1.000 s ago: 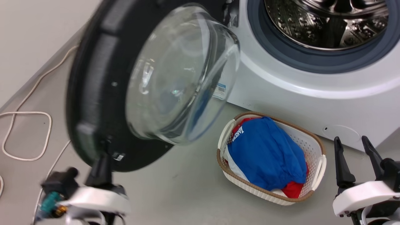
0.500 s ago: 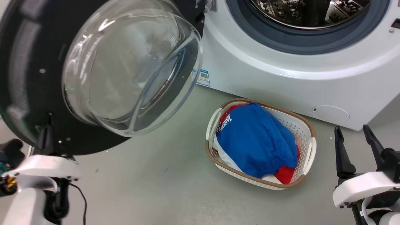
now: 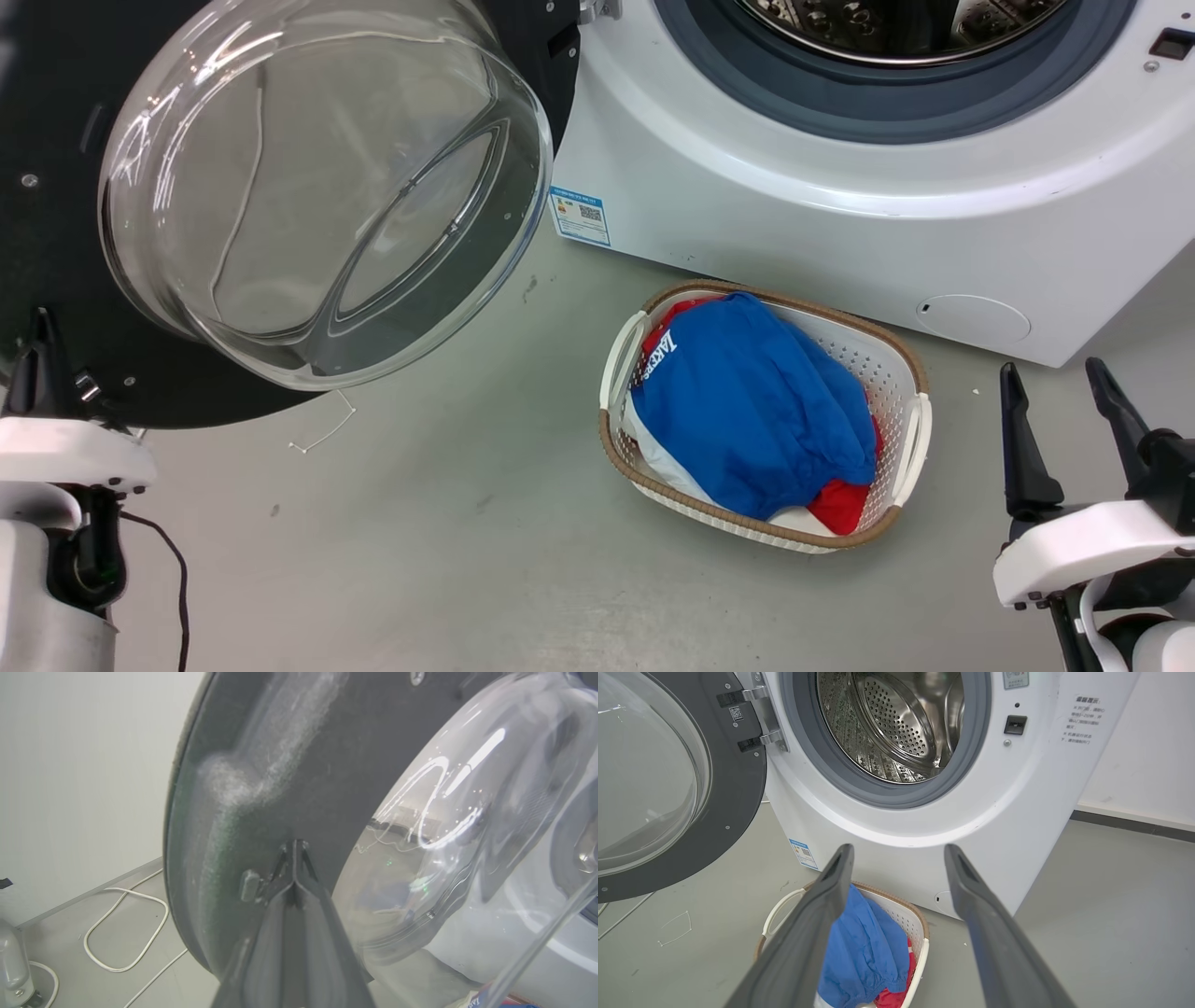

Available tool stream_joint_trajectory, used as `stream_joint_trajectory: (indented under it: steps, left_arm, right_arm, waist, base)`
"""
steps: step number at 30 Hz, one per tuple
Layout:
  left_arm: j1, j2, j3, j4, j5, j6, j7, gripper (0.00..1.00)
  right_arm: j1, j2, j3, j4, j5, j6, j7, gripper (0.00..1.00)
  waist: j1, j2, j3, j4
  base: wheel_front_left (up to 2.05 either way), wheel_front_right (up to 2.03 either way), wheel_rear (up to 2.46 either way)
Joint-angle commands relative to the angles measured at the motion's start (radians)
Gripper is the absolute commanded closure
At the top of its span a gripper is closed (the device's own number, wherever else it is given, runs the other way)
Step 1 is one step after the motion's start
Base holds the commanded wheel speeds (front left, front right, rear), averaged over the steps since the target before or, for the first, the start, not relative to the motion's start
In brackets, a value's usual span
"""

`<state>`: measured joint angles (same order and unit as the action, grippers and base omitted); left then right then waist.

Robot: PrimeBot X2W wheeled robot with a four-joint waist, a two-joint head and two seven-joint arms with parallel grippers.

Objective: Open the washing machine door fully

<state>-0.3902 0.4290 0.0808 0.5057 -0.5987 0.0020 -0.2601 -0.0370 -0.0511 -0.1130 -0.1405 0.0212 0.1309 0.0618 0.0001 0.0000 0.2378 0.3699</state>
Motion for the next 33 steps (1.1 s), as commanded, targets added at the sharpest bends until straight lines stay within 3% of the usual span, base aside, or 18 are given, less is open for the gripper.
stream_joint_trajectory:
  steps: [1,8,16,27,33]
  left_arm:
    - [-0.014,0.004,0.018,0.008,0.009,-0.002,-0.007,1.0]
    - [0.034,-0.021,0.057,-0.012,0.062,-0.016,-0.006,1.0]
    - [0.165,-0.067,0.06,-0.127,0.143,0.006,-0.005,1.0]
    - [0.367,-0.155,-0.018,-0.317,0.192,0.058,0.027,1.0]
    - [0.42,-0.203,-0.104,-0.404,0.219,0.055,0.064,1.0]
  right_arm:
    - [-0.004,0.001,0.002,0.004,0.004,0.0,-0.006,0.0]
    - [0.016,0.001,0.008,0.035,0.022,0.0,-0.021,0.0]
    - [0.039,0.001,0.019,0.079,0.054,0.0,-0.054,0.0]
    - [0.077,0.001,0.048,0.132,0.09,0.0,-0.087,0.0]
    - [0.082,0.001,0.065,0.145,0.098,0.0,-0.096,0.0]
  waist:
    - [-0.0001,0.0,-0.004,-0.003]
    - [-0.0001,0.0,-0.046,-0.01]
    - [-0.0001,0.0,-0.122,-0.027]
    - [-0.0001,0.0,-0.203,-0.092]
    - [-0.0001,0.0,-0.22,-0.151]
  base:
    - [0.0,0.0,0.0]
    - [0.0,0.0,0.0]
    - [0.0,0.0,0.0]
    - [0.0,0.0,0.0]
    - [0.0,0.0,0.0]
